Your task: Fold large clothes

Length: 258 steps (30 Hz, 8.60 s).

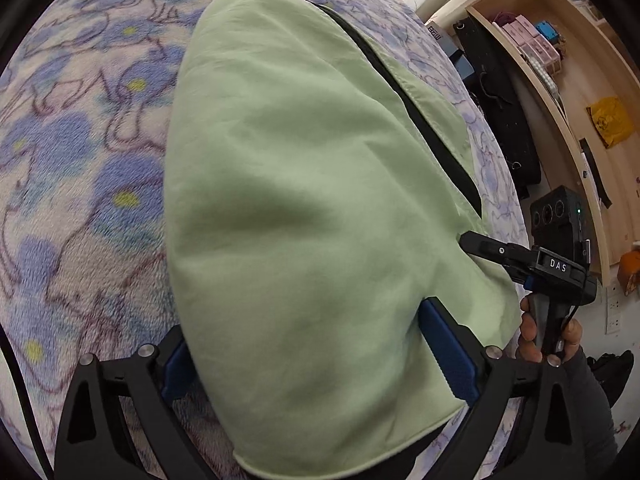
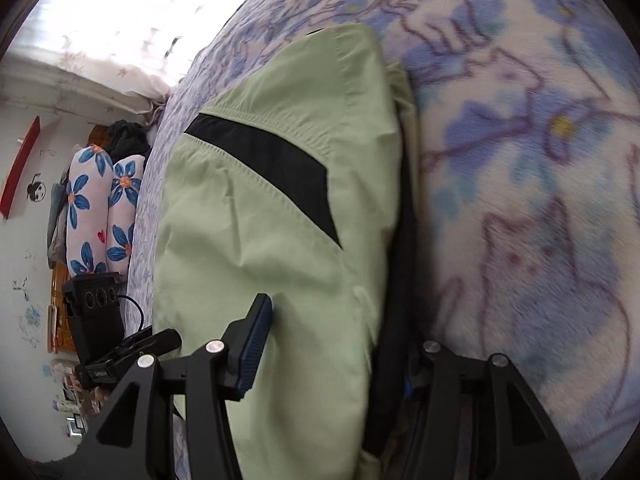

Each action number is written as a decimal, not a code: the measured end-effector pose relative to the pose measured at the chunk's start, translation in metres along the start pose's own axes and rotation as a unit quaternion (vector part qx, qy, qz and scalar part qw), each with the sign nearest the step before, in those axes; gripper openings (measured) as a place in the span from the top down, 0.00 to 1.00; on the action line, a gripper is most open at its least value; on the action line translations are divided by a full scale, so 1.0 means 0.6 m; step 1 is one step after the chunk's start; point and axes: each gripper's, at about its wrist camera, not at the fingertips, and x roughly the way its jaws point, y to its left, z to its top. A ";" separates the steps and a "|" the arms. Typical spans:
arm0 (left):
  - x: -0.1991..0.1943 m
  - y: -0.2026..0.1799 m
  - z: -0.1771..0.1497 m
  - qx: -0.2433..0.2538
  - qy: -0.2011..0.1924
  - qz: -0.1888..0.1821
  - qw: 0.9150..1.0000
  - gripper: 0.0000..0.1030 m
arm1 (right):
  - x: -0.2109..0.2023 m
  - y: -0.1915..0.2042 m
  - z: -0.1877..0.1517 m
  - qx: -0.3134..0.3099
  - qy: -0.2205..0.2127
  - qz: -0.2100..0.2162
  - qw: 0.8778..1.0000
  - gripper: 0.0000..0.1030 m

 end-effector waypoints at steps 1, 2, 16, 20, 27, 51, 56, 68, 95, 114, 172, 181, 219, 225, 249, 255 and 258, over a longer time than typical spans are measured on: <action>0.002 -0.001 0.002 0.001 0.000 0.000 1.000 0.03 | 0.005 0.001 0.003 -0.003 -0.001 0.005 1.000 0.47; 0.005 -0.002 0.005 0.003 0.000 0.000 1.000 0.03 | 0.011 0.001 0.008 -0.003 -0.001 0.011 1.000 0.47; -0.004 -0.004 0.024 0.004 -0.026 0.014 1.000 0.33 | 0.031 0.039 0.018 -0.008 -0.023 -0.008 1.000 0.85; -0.048 -0.021 0.022 0.032 -0.051 0.033 0.998 0.61 | 0.020 0.111 0.005 -0.049 -0.041 -0.046 0.997 0.90; -0.155 -0.043 -0.001 0.084 -0.085 0.084 0.989 0.64 | 0.020 0.250 -0.055 -0.096 -0.051 -0.090 0.990 0.91; -0.576 0.326 0.240 0.148 -0.157 0.198 0.956 0.63 | 0.293 0.636 0.100 -0.133 -0.136 0.045 0.981 0.91; -0.538 0.427 0.354 0.147 -0.167 0.192 0.956 0.62 | 0.389 0.634 0.185 -0.125 -0.154 0.062 0.978 0.91; -0.379 0.654 0.373 0.037 -0.166 0.298 0.939 0.00 | 0.594 0.548 0.224 -0.087 -0.088 0.037 0.992 0.74; -0.380 0.565 0.217 0.030 -0.165 0.341 0.925 0.73 | 0.513 0.554 0.103 -0.155 -0.106 -0.083 0.979 1.00; -0.444 0.412 0.098 0.060 -0.199 0.320 0.924 0.12 | 0.377 0.621 0.012 -0.170 -0.103 -0.103 0.975 0.98; -0.549 -0.001 -0.421 0.004 -0.246 0.281 0.927 0.01 | -0.040 0.554 -0.493 -0.169 -0.191 -0.203 0.945 0.38; -0.546 -0.012 -0.421 0.005 -0.244 0.285 0.927 0.01 | -0.051 0.546 -0.494 -0.163 -0.201 -0.208 0.943 0.38; -0.524 -0.002 -0.415 -0.002 -0.217 0.286 0.933 0.01 | -0.044 0.527 -0.492 -0.160 -0.190 -0.223 0.943 0.38; -0.522 0.002 -0.416 -0.003 -0.215 0.285 0.934 0.01 | -0.044 0.526 -0.491 -0.160 -0.189 -0.222 0.943 0.38; -0.521 0.004 -0.417 -0.003 -0.213 0.284 0.935 0.01 | -0.042 0.527 -0.491 -0.160 -0.188 -0.222 0.943 0.38; -0.519 0.005 -0.418 -0.004 -0.212 0.285 0.935 0.01 | -0.041 0.527 -0.492 -0.160 -0.187 -0.223 0.943 0.38; -0.519 0.005 -0.417 -0.004 -0.211 0.285 0.935 0.01 | -0.040 0.526 -0.492 -0.160 -0.186 -0.223 0.943 0.38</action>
